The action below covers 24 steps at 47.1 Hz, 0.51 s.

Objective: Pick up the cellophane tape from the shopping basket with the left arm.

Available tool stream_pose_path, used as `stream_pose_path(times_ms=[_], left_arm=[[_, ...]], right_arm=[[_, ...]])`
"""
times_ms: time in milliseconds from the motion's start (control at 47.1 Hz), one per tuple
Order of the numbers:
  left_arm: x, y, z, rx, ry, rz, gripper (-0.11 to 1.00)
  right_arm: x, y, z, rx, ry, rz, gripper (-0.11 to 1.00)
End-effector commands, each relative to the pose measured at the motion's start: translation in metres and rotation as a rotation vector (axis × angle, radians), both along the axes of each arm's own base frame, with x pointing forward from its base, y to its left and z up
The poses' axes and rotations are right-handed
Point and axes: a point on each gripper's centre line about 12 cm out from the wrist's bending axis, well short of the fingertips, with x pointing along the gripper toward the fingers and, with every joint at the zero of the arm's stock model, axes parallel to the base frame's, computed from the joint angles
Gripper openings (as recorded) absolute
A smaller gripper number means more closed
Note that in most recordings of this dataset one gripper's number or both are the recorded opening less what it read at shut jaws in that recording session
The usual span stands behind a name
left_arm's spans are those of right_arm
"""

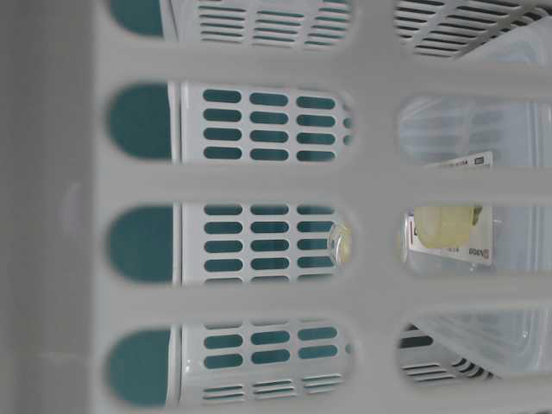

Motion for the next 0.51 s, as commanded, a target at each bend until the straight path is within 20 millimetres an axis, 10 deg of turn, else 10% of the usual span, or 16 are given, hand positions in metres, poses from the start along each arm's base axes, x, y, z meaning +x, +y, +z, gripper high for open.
stream_pose_path(times_ms=[0, 255, 488], left_arm=[[0.002, -0.001, -0.001, 0.028, 0.021, -0.009, 0.06], [0.002, -0.002, -0.003, -0.011, 0.074, -0.011, 0.00], [0.019, -0.001, 0.034, -0.010, 0.164, -0.002, 0.00]], right_arm=[[0.003, 0.000, 0.006, 0.011, -0.014, 0.002, 0.01], [0.004, 0.000, 0.001, 0.035, 0.018, 0.004, 0.01], [0.003, 0.000, -0.001, 0.038, 0.052, 0.004, 0.01]])
